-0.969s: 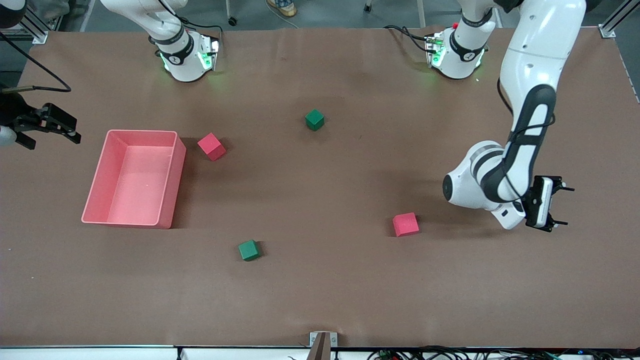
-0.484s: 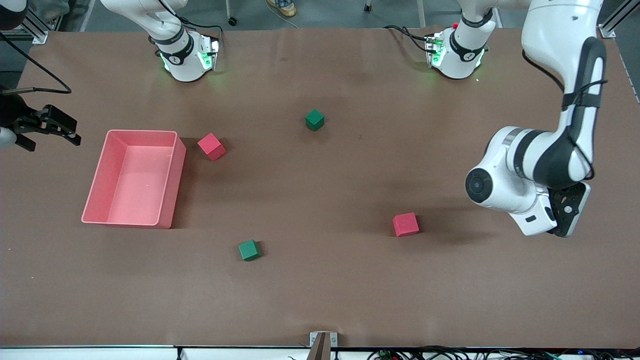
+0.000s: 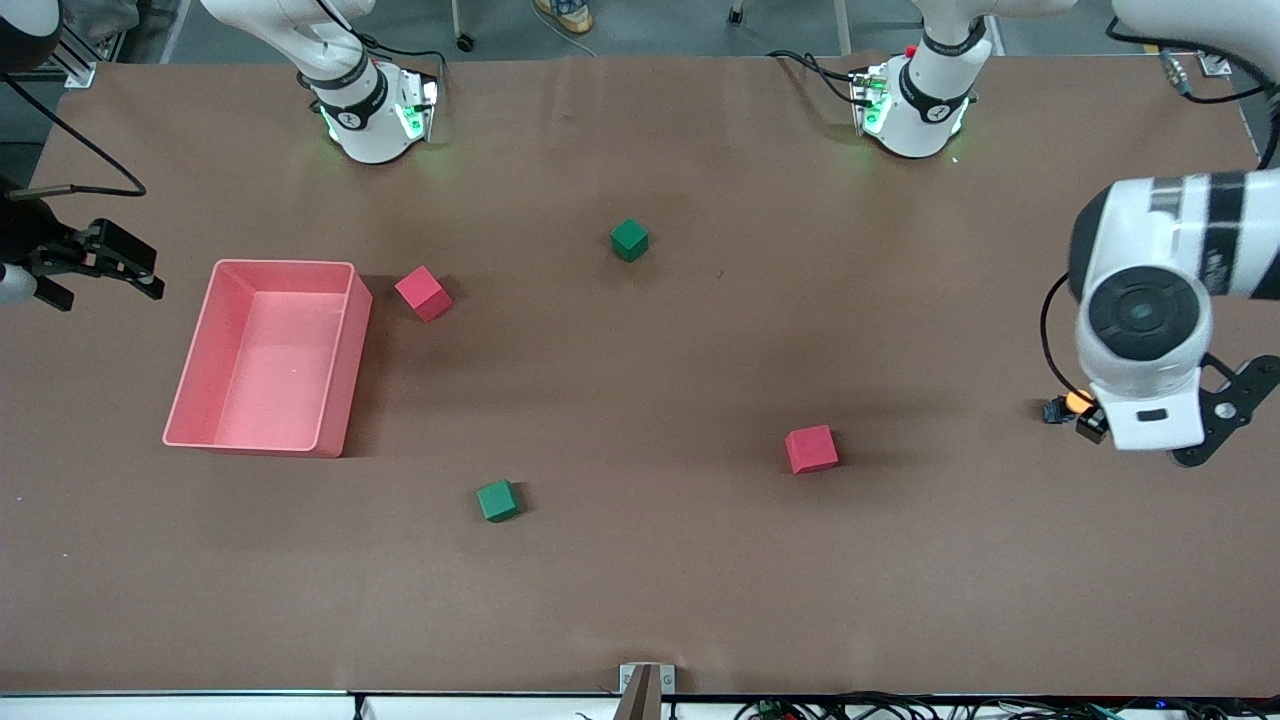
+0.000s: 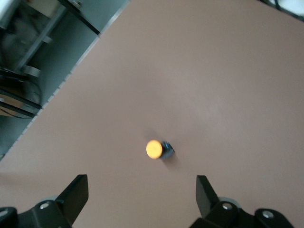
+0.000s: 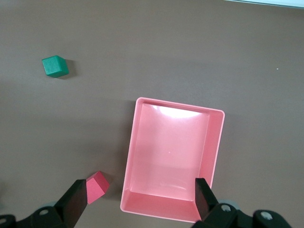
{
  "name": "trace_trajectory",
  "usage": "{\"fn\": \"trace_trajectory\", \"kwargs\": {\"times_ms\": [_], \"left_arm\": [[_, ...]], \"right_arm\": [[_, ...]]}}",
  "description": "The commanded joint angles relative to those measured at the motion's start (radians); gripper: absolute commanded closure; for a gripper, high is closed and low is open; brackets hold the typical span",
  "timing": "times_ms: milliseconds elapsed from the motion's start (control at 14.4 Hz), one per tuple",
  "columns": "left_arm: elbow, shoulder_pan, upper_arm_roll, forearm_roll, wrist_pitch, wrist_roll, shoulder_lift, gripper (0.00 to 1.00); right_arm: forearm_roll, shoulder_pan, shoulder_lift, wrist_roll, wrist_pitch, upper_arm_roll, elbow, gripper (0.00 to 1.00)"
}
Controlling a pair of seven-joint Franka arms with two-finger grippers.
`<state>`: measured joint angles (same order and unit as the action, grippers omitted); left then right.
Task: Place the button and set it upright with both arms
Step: 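Raise the open left gripper up and away from the button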
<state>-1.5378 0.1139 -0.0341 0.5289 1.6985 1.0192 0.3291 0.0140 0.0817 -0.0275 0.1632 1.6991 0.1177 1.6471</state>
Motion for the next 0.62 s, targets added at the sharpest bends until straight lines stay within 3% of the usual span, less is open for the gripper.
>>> {"fn": "trace_trajectory", "kwargs": {"times_ms": [0, 208, 554], "left_arm": [[-0.007, -0.022, -0.003, -0.123, -0.008, -0.131, -0.051, 0.00], [-0.005, -0.052, -0.003, -0.271, -0.051, -0.272, -0.110, 0.00], [0.080, -0.094, -0.003, -0.426, -0.215, -0.538, -0.140, 0.00]], "right_arm": [[-0.016, 0.003, -0.008, 0.006, -0.004, 0.002, 0.008, 0.00], [-0.016, 0.003, -0.008, 0.006, -0.006, 0.002, 0.008, 0.00], [-0.016, 0.003, -0.006, 0.006, 0.007, 0.002, 0.008, 0.00]]}}
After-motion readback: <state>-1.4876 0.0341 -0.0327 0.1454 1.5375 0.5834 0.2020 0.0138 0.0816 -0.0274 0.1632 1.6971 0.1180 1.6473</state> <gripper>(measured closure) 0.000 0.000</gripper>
